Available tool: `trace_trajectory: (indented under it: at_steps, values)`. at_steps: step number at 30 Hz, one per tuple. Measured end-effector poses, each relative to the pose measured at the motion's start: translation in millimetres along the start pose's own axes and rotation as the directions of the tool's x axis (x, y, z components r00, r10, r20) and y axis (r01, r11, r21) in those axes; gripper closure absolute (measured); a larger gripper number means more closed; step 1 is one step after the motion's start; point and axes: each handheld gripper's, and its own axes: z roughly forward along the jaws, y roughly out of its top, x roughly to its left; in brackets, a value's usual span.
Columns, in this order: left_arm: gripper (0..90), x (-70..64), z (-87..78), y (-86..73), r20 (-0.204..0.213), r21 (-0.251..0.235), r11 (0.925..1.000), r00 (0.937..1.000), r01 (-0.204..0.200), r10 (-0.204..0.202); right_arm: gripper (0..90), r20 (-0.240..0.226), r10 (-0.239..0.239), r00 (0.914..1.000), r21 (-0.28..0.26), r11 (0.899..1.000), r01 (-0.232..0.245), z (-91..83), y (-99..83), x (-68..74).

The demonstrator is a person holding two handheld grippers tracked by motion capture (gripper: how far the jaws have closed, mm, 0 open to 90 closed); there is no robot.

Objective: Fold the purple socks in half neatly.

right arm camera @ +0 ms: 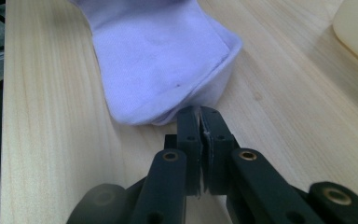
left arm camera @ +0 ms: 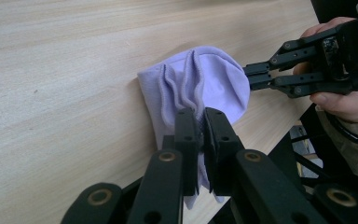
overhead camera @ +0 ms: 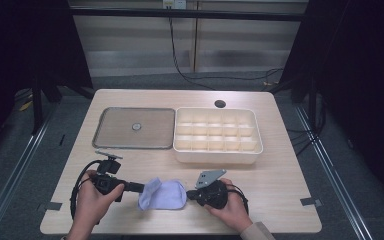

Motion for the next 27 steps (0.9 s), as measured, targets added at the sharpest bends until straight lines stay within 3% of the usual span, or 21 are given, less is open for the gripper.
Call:
trace_trajectory:
  at_steps: [13, 15, 18, 23, 25, 27]
  values:
    - [84.6, -5.6, 1.8, 0.7, 0.003, 0.013, 0.9996, 0.9997, 0.024, -0.024, 87.4, -0.013, 0.013, 0.9998, -0.012, 1.0, -0.013, 4.2, 2.3, 1.4]
    - [84.6, -6.2, 1.7, 1.0, -0.001, 0.014, 0.9998, 0.9999, 0.011, -0.011, 87.4, -0.014, 0.01, 0.9999, -0.013, 1.0, -0.01, 4.4, 2.5, 1.4]
    - [84.6, -10.5, 2.3, 1.2, -0.01, 0.003, 0.9994, 0.9993, 0.035, -0.035, 87.4, -0.014, 0.005, 0.9999, -0.01, 1.0, -0.005, 4.6, 2.7, 1.3]
    - [84.6, -11.1, 2.0, 3.0, -0.014, 0.008, 0.9994, 0.9993, 0.034, -0.034, 87.4, -0.012, 0.004, 0.9999, -0.012, 1.0, -0.005, 5.6, 3.5, 2.6]
    - [84.6, -12.9, 2.9, 3.3, -0.014, -0.009, 0.9985, 0.9984, 0.055, -0.055, 87.3, -0.011, 0.002, 0.9999, -0.008, 1.0, -0.002, 5.8, 4.0, 2.9]
    - [84.6, -12.4, 2.6, 3.9, -0.02, 0.004, 0.9996, 0.9994, 0.029, -0.029, 87.3, -0.013, 0.005, 0.9999, -0.013, 1.0, -0.006, 6.7, 4.4, 3.6]
